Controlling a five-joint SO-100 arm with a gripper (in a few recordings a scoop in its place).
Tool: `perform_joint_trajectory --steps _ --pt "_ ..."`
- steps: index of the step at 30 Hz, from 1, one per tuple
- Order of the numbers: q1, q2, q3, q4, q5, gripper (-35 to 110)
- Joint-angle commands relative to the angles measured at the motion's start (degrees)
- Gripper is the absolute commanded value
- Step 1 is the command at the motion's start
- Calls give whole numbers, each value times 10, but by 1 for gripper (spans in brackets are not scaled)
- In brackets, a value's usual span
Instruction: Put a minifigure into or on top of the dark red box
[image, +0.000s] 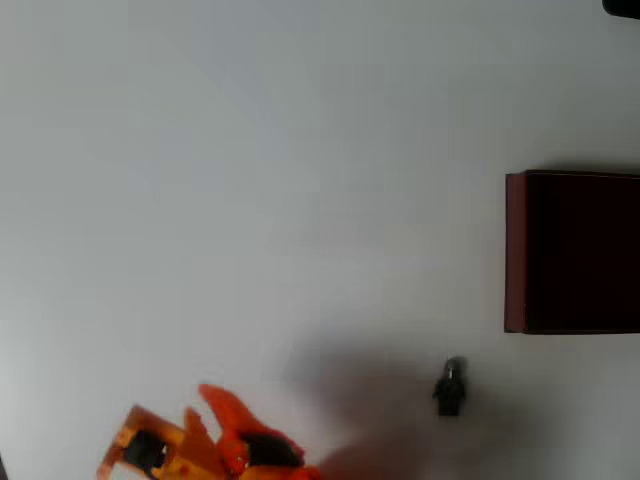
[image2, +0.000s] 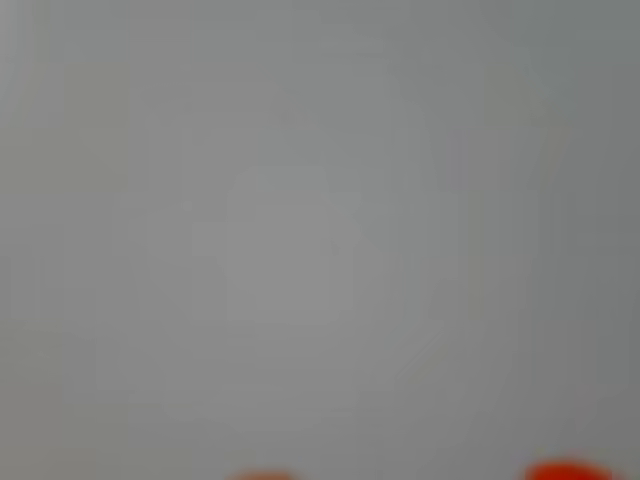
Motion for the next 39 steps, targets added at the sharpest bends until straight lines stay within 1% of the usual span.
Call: perform_joint_trajectory --steps 1,6,12,15,21,25,29,36,39 --pt "64 -23 -27 1 47 32" --pt "170 -76 -50 33 68 35" --pt "291 -287 -133 75 83 34" --pt "350 -329 -146 90 99 34" --pt "514 -382 -179 106 33 34" --pt "598 -448 -200 75 -14 34" --pt "651 -498 -187 28 -40 35" --pt "671 -580 -131 -88 -68 35" --pt "677 -598 -123 -107 -86 35"
